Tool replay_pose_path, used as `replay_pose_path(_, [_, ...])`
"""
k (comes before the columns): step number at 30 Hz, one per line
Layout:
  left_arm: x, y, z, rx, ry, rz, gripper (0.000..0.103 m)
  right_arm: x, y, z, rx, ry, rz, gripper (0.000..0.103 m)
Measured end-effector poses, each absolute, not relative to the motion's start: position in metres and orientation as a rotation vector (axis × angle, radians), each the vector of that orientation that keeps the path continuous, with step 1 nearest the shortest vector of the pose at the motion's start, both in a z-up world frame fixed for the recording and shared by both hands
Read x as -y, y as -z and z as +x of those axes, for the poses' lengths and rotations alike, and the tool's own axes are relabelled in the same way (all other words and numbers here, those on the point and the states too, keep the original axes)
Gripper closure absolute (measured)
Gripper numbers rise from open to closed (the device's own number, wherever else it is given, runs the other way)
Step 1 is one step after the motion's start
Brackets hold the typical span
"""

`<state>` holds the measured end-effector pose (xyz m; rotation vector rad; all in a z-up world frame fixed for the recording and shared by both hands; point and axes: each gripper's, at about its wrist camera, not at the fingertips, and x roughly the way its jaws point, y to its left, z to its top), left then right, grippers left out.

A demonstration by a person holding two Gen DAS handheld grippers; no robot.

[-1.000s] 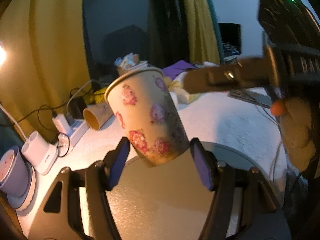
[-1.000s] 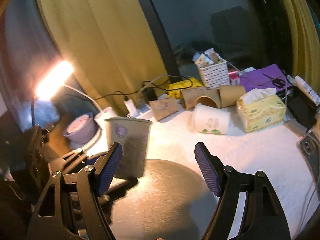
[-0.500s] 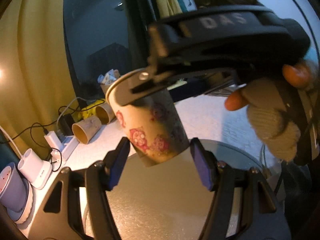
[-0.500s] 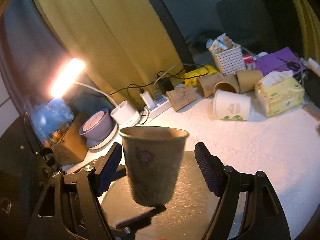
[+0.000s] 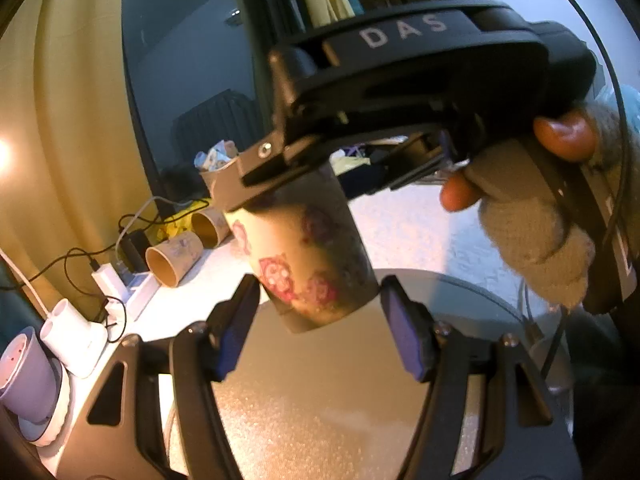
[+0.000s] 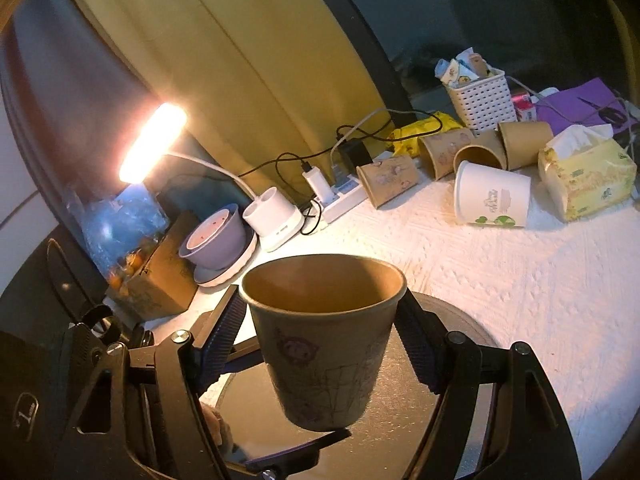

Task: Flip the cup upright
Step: 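Grasp the cup with the right tool while the left tool holds it, then rotate the cup upright with the right tool and lower it onto the tray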

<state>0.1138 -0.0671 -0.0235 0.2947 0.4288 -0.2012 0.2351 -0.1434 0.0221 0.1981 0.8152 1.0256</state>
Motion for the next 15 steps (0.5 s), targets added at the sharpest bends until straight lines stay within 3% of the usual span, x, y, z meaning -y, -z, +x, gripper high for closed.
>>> replay_pose_path(7, [0.067, 0.021, 0.115, -0.455, 0.199, 0.28, 0.038, 0.153, -0.029, 0.232, -0.776, -1.017, 0.207, 0.033])
replay_pose_path(10, [0.061, 0.023, 0.116, -0.497, 0.195, 0.262, 0.027, 0.158, -0.034, 0.229, -0.741, -0.968, 0.187, 0.034])
replay_pose_path(15, [0.032, 0.027, 0.114, -0.606, 0.137, 0.148, 0.026, 0.158, -0.035, 0.228, -0.688, -0.874, 0.126, 0.034])
